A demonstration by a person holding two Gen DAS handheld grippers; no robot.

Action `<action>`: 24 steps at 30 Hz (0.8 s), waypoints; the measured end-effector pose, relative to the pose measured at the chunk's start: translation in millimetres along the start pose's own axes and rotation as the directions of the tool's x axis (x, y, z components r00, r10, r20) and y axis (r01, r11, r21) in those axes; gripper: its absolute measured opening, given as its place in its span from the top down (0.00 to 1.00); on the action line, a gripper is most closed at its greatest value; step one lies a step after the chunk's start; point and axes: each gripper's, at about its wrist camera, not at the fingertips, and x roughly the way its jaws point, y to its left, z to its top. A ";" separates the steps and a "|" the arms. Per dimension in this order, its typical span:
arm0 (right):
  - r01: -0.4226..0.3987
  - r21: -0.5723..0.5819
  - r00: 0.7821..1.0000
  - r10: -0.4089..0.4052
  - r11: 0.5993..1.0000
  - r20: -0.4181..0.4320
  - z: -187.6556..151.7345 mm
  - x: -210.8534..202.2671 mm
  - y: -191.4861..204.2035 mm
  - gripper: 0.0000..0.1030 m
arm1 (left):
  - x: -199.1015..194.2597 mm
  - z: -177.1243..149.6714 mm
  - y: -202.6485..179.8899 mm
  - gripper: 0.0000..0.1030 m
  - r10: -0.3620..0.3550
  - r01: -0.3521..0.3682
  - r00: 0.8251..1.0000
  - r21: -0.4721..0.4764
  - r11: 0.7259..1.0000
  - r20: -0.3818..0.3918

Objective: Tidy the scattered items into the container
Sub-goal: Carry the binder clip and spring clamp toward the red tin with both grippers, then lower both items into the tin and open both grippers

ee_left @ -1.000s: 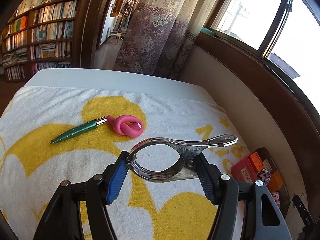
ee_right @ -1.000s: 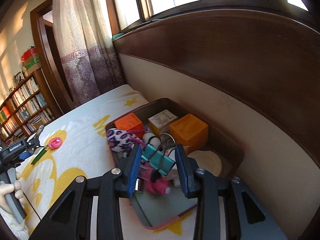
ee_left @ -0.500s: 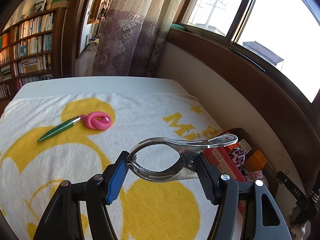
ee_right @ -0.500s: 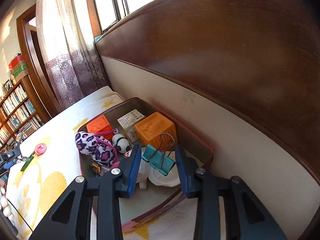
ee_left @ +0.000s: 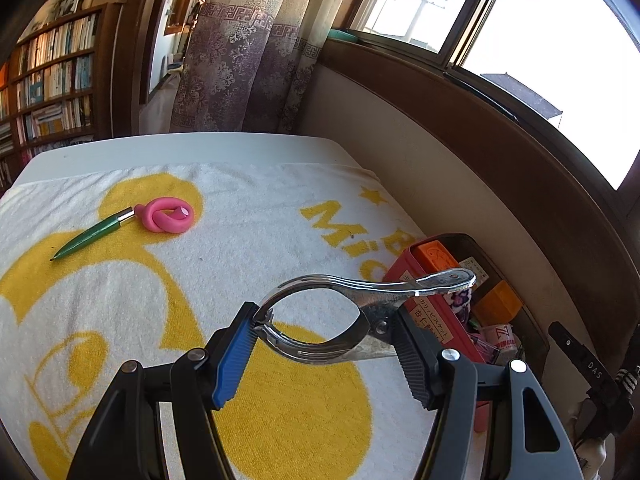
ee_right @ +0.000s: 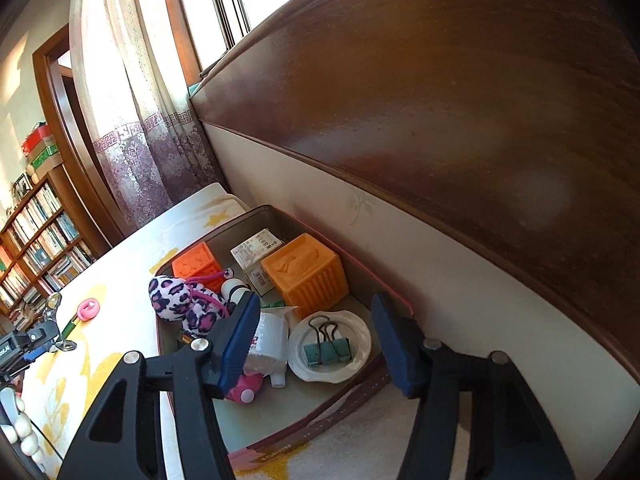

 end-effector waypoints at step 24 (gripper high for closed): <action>-0.083 0.039 0.995 0.081 0.996 0.057 -1.9 -12.5 -21.3 0.34 | 31.7 1.7 -116.5 0.34 -0.057 0.067 0.997 0.197 0.978 -0.055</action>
